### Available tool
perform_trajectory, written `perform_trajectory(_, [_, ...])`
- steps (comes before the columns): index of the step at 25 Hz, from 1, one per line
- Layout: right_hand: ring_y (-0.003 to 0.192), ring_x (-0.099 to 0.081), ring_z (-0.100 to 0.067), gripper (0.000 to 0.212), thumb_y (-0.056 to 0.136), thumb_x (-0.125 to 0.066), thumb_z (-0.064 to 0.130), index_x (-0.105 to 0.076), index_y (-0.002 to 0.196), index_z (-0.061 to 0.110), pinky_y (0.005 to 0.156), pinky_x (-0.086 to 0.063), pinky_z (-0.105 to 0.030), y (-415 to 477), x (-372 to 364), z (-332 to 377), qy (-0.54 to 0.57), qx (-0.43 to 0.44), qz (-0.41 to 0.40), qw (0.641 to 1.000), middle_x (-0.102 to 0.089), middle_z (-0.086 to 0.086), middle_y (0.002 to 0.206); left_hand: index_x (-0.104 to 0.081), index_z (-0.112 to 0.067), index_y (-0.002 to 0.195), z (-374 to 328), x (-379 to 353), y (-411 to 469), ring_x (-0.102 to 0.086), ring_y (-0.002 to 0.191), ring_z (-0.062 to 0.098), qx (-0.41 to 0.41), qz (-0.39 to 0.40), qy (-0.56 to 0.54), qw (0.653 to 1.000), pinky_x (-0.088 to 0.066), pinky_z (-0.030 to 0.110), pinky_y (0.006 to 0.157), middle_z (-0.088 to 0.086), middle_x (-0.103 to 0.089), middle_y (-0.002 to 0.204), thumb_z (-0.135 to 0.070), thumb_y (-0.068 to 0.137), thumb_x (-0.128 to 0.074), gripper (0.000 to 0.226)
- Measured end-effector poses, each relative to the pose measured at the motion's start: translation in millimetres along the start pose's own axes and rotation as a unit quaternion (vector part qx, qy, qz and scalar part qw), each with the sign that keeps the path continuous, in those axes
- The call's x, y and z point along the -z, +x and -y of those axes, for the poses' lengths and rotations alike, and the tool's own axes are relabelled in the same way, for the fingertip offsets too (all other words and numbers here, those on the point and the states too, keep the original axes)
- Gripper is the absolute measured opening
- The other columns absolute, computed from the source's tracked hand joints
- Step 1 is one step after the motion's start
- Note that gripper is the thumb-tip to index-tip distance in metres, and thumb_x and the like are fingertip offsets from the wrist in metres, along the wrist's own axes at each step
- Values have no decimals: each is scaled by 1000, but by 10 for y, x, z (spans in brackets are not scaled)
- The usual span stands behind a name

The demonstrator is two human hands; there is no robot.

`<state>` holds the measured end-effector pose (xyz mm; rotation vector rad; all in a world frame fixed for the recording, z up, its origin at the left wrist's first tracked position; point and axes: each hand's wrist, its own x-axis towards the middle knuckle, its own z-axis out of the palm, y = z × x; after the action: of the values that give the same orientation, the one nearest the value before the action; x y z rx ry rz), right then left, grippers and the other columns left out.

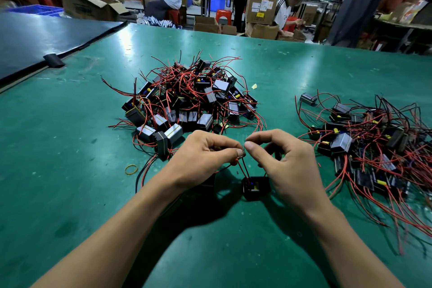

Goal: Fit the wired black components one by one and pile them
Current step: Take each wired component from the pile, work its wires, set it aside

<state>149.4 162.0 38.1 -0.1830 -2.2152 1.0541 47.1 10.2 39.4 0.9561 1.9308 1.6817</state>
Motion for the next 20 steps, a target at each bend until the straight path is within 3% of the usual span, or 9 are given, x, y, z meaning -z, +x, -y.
perform_trajectory(2, [69,-62,-8,6,86,-77,14,-76,88,20,69,-43,-12,3,8,-22,-40,56,7,998,-72,13,84,-78,-7,84,-11,0,-5,-48,49,-6,-1,-1,3,1000,-34,6,52,-5,-65,61,-8,88,-69,9])
perform_trajectory(5, [70,-62,-12,4,87,-76,12,-76,90,15,71,-49,-21,26,39,-48,-61,91,44,993,-71,7,87,-78,-11,82,-16,13,-3,-48,55,3,2,-7,0,1000,-36,14,56,-3,-66,64,-10,88,-70,10])
perform_trajectory(8, [72,-59,-12,8,88,-75,14,-73,85,22,71,-47,-19,34,60,-11,-22,39,65,997,-69,12,84,-78,-14,82,-6,25,2,-47,65,15,8,-7,-2,1000,-35,28,62,0,-69,68,-14,87,-71,9])
perform_trajectory(10, [77,-56,-10,16,91,-72,15,-67,82,28,72,-46,-25,36,54,11,-8,-5,80,997,-65,16,80,-78,-14,81,-2,24,1,-51,62,9,7,-10,-2,1000,-39,21,59,-1,-69,67,-14,86,-72,8])
perform_trajectory(14, [90,-51,-5,17,97,-62,25,-59,81,30,90,-37,-34,34,5,28,-6,-70,122,990,-59,27,82,-78,-12,81,9,14,8,-49,54,1,9,-13,-5,1000,-37,11,53,-2,-68,65,-13,86,-72,8])
perform_trajectory(20, [80,-63,-12,11,89,-72,8,-65,94,16,80,-51,-26,43,-11,0,169,-125,60,976,-69,-1,84,-78,-11,81,8,10,3,-48,53,1,3,-15,1,1000,-36,12,54,-2,-67,64,-11,87,-71,9])
